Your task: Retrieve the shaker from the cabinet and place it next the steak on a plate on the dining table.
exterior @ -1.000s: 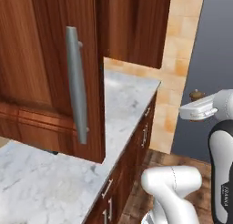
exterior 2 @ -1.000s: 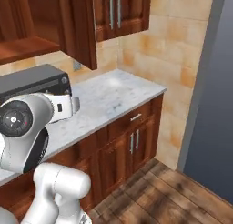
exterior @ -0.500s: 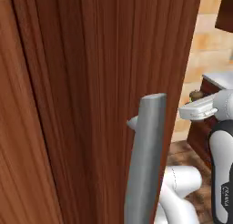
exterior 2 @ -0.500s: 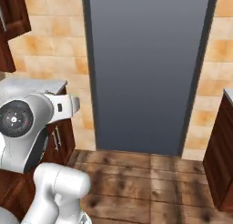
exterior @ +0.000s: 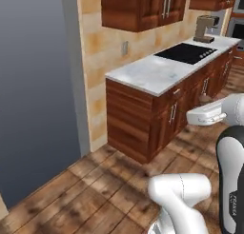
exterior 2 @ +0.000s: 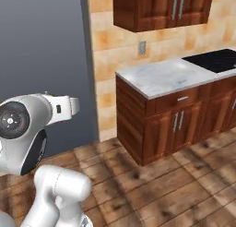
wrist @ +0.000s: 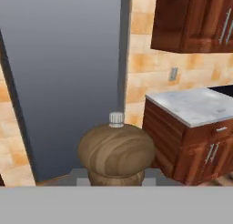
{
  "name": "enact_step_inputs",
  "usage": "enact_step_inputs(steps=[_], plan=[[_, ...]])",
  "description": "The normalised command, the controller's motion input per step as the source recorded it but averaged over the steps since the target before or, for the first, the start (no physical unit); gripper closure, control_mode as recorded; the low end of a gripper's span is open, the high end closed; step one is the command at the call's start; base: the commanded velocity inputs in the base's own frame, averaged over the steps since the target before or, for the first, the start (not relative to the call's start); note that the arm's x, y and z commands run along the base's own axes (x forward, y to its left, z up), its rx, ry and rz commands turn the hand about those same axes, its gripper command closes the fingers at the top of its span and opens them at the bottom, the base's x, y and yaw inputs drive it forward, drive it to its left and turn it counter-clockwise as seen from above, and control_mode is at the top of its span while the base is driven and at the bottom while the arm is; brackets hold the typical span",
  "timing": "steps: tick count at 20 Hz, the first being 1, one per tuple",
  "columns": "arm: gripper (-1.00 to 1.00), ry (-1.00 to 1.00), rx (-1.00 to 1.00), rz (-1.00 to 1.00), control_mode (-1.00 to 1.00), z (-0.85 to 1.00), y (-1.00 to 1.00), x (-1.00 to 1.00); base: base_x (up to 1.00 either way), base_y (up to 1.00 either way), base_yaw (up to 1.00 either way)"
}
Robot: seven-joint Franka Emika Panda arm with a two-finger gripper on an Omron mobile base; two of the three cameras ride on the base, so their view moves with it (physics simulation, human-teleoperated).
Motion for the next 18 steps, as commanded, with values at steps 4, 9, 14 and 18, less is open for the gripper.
enact_step_inputs(steps=[4,9,14,18], plan=[[1.0,0.0,0.0,0.0,1.0,0.0,0.0,0.0,0.0,-0.44,-0.89],[1.0,0.0,0.0,0.0,1.0,0.0,0.0,0.0,0.0,-0.68,-0.83],[1.0,0.0,0.0,0.0,1.0,0.0,0.0,0.0,0.02,-0.8,-0.77],[1.0,0.0,0.0,0.0,1.0,0.0,0.0,0.0,0.52,-0.02,-0.23]])
